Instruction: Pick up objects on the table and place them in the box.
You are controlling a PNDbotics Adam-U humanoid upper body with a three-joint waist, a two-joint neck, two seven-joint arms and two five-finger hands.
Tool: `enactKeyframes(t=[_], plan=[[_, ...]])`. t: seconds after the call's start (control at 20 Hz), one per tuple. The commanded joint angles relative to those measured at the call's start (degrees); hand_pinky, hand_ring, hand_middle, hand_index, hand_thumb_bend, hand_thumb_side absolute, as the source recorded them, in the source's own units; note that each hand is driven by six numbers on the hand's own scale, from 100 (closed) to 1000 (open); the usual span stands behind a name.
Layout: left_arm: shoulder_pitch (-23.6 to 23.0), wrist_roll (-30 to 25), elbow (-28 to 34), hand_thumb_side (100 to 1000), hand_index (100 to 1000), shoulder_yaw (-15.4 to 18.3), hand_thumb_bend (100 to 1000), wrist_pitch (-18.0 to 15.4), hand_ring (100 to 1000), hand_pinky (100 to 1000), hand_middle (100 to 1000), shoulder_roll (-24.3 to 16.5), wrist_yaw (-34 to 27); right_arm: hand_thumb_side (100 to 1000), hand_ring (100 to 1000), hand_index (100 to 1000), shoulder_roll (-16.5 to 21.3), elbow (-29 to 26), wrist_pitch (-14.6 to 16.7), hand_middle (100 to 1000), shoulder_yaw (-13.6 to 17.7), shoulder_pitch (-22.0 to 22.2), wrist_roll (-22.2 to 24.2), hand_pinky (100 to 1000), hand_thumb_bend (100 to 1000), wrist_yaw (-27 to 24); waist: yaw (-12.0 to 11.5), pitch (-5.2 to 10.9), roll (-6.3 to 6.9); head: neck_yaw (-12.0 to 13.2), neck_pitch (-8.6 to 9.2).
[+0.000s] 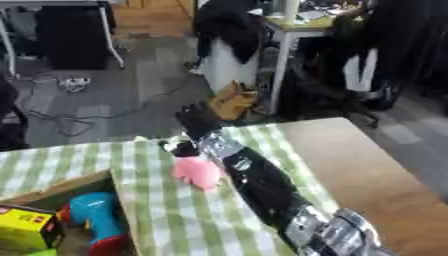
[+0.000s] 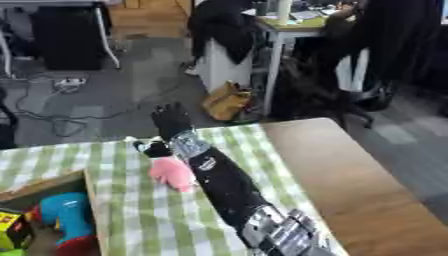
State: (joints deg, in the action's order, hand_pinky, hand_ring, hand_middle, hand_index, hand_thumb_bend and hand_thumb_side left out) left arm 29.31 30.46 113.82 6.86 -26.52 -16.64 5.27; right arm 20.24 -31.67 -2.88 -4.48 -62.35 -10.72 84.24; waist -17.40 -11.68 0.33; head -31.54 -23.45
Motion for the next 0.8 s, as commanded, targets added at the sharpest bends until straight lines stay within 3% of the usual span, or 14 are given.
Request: enactKeyframes(t=[0.05, 0.35, 0.8], plan=[[0.8, -0.1, 0.8, 1000, 955, 0.1, 141, 0.0, 917, 898, 941, -0.7, -0.1, 1000, 899, 957, -0.1, 0.4, 1.1, 878, 0.9, -0.6, -4.5, 900, 580, -4.5, -0.1, -0.07, 1.09, -0.3, 0.7], [0.7, 0.0, 0.8, 1000, 952, 0.3, 141, 0.0, 916, 898, 938, -0.7, -0.1, 1000, 901, 936, -1.1, 2.9, 2.2, 855, 0.2, 0.7, -5.9, 906, 575, -9.3, 0.1, 0.1, 1.28, -0.2, -0.12], [0.7, -0.1, 0.8, 1000, 949, 0.3, 139, 0.1, 916, 898, 937, -0.7, -0.1, 1000, 900, 930, -1.5, 3.9, 6.5, 859, -0.2, 1.2, 1.9, 911, 602, -5.9, 0.1, 0.13, 1.22, 0.2, -1.0]])
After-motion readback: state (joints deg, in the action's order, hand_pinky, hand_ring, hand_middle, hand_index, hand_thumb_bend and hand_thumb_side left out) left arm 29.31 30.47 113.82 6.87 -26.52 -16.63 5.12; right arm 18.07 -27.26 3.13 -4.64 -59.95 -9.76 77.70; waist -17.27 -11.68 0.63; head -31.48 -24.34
